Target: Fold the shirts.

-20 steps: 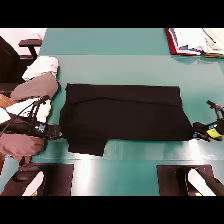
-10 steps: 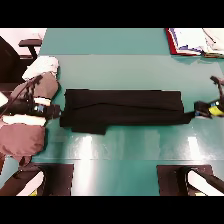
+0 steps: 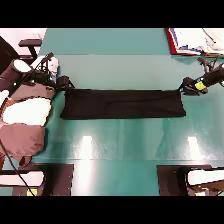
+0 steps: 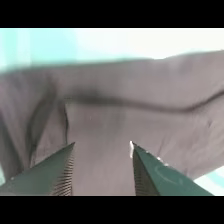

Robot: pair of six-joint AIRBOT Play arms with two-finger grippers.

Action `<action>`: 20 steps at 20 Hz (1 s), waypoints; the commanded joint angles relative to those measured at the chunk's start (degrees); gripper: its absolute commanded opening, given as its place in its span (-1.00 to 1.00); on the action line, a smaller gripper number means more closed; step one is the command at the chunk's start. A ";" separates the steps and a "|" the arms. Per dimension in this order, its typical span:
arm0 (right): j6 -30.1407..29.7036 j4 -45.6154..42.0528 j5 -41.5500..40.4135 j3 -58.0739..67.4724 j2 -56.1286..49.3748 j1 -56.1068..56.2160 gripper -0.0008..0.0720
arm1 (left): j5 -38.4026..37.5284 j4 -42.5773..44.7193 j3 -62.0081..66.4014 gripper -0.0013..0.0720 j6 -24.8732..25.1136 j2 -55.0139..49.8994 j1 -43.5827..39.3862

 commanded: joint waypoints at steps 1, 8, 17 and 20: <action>-4.96 4.94 2.58 4.11 -2.97 -2.51 0.30 | -2.29 -0.68 4.96 0.17 -0.61 -2.95 0.04; -8.66 7.54 2.14 -10.14 -1.16 -14.40 0.56 | -6.40 -3.96 6.40 -0.90 0.90 -2.99 -3.78; -12.92 18.23 -3.98 -15.58 -5.92 -7.15 -0.77 | 8.31 -3.85 8.66 -0.91 -3.87 -7.23 -21.00; -12.83 19.06 -1.01 -9.35 -2.82 -5.31 -0.94 | 7.67 -3.87 13.16 -0.91 -4.87 -12.79 -24.96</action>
